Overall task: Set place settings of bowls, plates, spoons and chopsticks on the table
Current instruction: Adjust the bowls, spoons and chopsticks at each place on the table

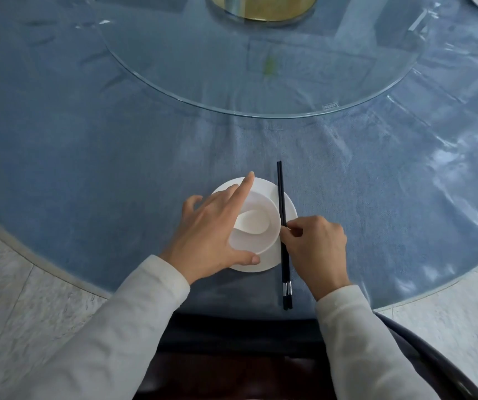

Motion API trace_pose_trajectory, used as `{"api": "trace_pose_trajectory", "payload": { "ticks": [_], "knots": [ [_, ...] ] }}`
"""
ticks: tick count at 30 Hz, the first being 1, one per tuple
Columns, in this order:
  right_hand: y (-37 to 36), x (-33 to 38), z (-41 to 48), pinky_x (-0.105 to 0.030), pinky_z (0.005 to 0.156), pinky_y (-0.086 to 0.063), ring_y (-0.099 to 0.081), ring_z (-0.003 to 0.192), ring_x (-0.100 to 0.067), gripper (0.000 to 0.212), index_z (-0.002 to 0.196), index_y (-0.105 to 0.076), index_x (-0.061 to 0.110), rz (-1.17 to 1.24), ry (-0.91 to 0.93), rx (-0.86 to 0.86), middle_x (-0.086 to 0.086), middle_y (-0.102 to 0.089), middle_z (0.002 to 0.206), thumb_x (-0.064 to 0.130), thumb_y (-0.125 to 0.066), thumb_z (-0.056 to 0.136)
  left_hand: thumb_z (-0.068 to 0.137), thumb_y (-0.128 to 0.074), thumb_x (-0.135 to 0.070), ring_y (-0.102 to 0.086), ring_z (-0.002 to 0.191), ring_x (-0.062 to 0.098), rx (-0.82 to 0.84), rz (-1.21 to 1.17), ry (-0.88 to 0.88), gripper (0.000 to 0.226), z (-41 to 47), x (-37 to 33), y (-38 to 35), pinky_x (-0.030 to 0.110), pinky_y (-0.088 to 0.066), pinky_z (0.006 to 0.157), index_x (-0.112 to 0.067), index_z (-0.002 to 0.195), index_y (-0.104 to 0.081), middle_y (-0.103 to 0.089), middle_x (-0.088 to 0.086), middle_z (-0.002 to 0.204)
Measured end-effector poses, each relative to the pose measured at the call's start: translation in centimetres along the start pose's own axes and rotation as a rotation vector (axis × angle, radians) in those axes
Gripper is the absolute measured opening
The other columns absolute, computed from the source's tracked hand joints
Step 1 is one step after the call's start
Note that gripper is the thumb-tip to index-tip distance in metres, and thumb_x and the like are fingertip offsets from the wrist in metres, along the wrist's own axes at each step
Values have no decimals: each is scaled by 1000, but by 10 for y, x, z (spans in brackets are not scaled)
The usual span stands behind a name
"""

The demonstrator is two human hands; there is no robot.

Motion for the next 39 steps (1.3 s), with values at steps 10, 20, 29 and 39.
{"api": "trace_pose_trajectory", "payload": {
  "ticks": [10, 20, 29, 39],
  "knots": [
    [-2, -8, 1, -30, 50, -22, -19, 63, -25, 49, 59, -37, 2, -8, -22, -71, -9, -25, 55, 28, -66, 88, 62, -64, -88, 0, 157, 7, 46, -108, 24, 132, -6, 1, 0, 53, -11, 125, -39, 158, 13, -4, -12, 171],
    [81, -34, -12, -46, 113, -36, -46, 138, -42, 69, 156, -41, 18, 49, -69, -208, -20, -50, 151, 50, -61, 98, 79, -22, -89, 13, 158, 19, -75, -47, -27, 109, 14, -62, 46, 57, 0, 125, -24, 162, 3, 8, -2, 172],
    [249, -158, -54, -60, 126, -3, 13, 158, -40, 111, 158, 17, 47, -11, -361, -338, -18, 20, 170, 91, -46, 77, 79, -31, -91, 23, 155, 25, -67, 195, -269, 114, 77, -252, 56, 67, 2, 121, -24, 162, 11, 24, 1, 169],
    [405, -380, -84, -67, 124, 0, 15, 157, -43, 109, 158, 20, 45, -319, -456, -469, -18, 25, 168, 100, -20, 74, 89, -12, -86, 19, 156, 29, -245, 273, -436, 99, 142, -507, -19, 68, 5, 121, -24, 162, 11, 20, 6, 170]
  ]
}}
Point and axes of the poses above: each hand's wrist, its own z-axis towards the middle knuckle, its own y-axis out of the back of the hand, x = y × z, the point moved 2 cm from there along z, towards the middle knuckle
